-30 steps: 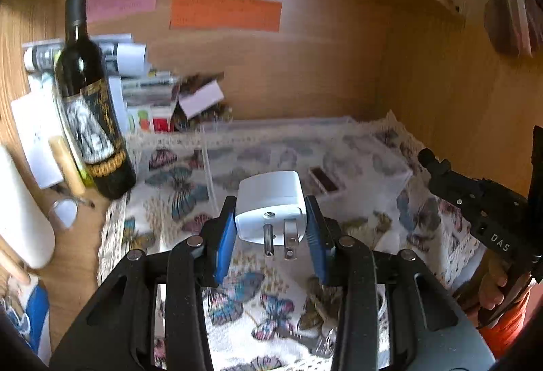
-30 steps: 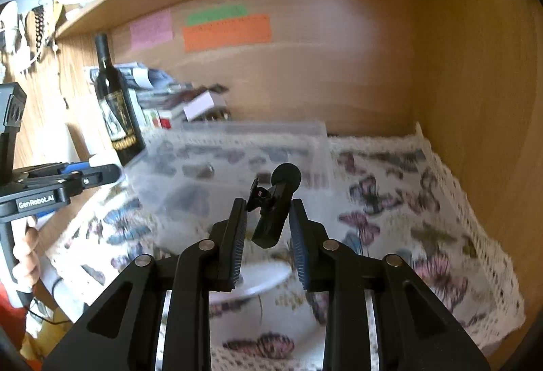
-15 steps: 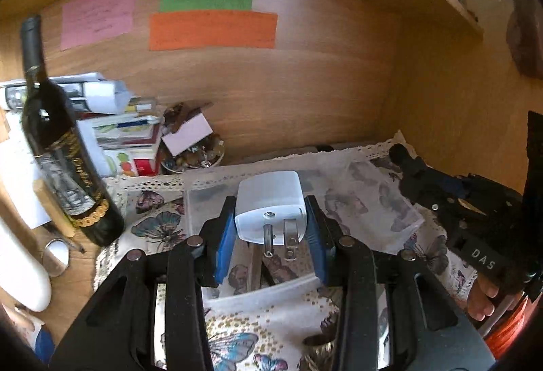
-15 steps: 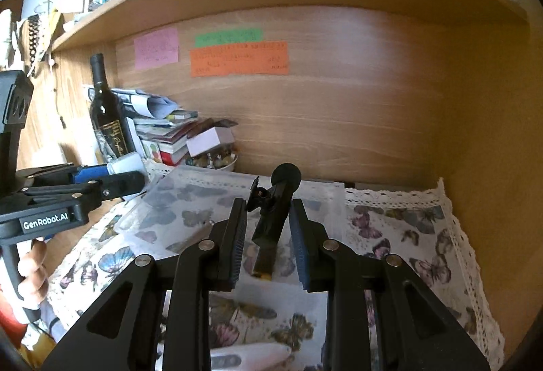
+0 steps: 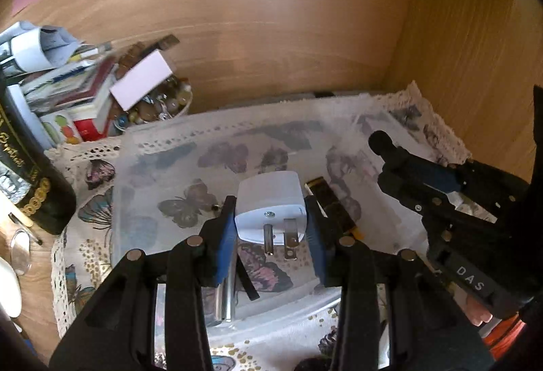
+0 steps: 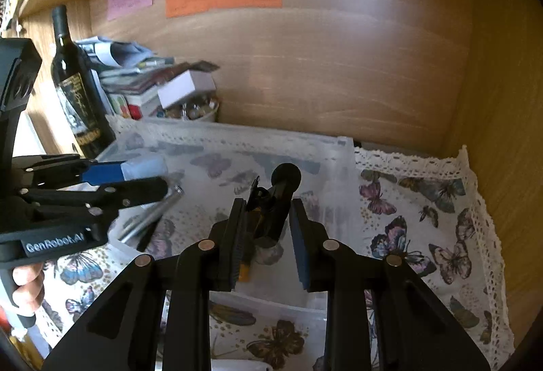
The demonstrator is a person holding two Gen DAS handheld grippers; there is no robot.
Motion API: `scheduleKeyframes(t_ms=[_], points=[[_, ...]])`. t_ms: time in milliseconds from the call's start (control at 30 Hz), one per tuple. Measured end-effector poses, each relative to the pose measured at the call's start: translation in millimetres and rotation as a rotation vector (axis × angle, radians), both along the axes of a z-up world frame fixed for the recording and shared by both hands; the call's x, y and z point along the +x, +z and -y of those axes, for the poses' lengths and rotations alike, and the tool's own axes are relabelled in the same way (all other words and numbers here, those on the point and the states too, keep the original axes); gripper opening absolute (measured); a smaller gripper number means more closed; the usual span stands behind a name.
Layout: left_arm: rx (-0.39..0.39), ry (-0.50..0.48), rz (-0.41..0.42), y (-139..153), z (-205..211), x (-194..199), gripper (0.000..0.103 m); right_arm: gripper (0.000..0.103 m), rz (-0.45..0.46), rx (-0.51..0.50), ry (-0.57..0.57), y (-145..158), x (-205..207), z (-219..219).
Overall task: Organize rigid objects
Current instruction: 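Release the plug into the clear box with the left gripper while the right gripper releases the clip there, then grasp the key ring with the left gripper while the right gripper grasps the white handheld device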
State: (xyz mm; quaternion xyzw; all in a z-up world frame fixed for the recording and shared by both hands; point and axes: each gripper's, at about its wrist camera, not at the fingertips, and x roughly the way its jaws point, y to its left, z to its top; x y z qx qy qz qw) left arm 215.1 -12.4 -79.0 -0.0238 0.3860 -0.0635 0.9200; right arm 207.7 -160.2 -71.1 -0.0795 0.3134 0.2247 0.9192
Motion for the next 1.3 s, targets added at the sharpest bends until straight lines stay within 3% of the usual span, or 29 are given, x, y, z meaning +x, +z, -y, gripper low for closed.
scheduleKeyframes(t_ms=[267,533,667,733,833,900,1000,1167,1300], points=[[0.036,-0.011,-0.027,-13.1,10.7,8.5,0.038,0.024,-0.036,-0.022,-0.009,-10.2,8.3,-2.2],[0.046,-0.009,0.005,-2.7,11.7,-1.0,0.039,0.026,-0.038,-0.022,-0.02,-8.3,5.8,-1.3],[0.054,-0.01,0.047,9.9,11.5,-14.5,0.051,0.047,0.006,-0.015,-0.034,2.0,-4.5,1.0],[0.062,-0.002,0.076,17.7,10.4,-23.9,0.054,0.051,0.036,-0.013,-0.041,9.3,-12.6,1.2],[0.064,0.017,0.123,31.0,4.6,-41.5,0.067,0.057,0.067,0.006,-0.04,20.7,-26.7,4.1],[0.057,0.036,0.156,38.4,-3.0,-54.5,0.083,0.064,0.085,0.025,-0.035,27.7,-37.0,6.6],[0.046,0.06,0.19,46.8,-17.4,-75.3,0.091,0.077,0.112,0.054,-0.025,35.7,-57.1,9.7],[0.074,0.106,0.221,45.5,-41.6,-112.6,0.096,0.082,0.129,0.052,0.019,31.5,-86.7,1.6],[0.099,0.141,0.202,32.5,-57.4,-136.6,0.096,0.084,0.117,0.01,0.079,11.0,-110.5,-19.2]])
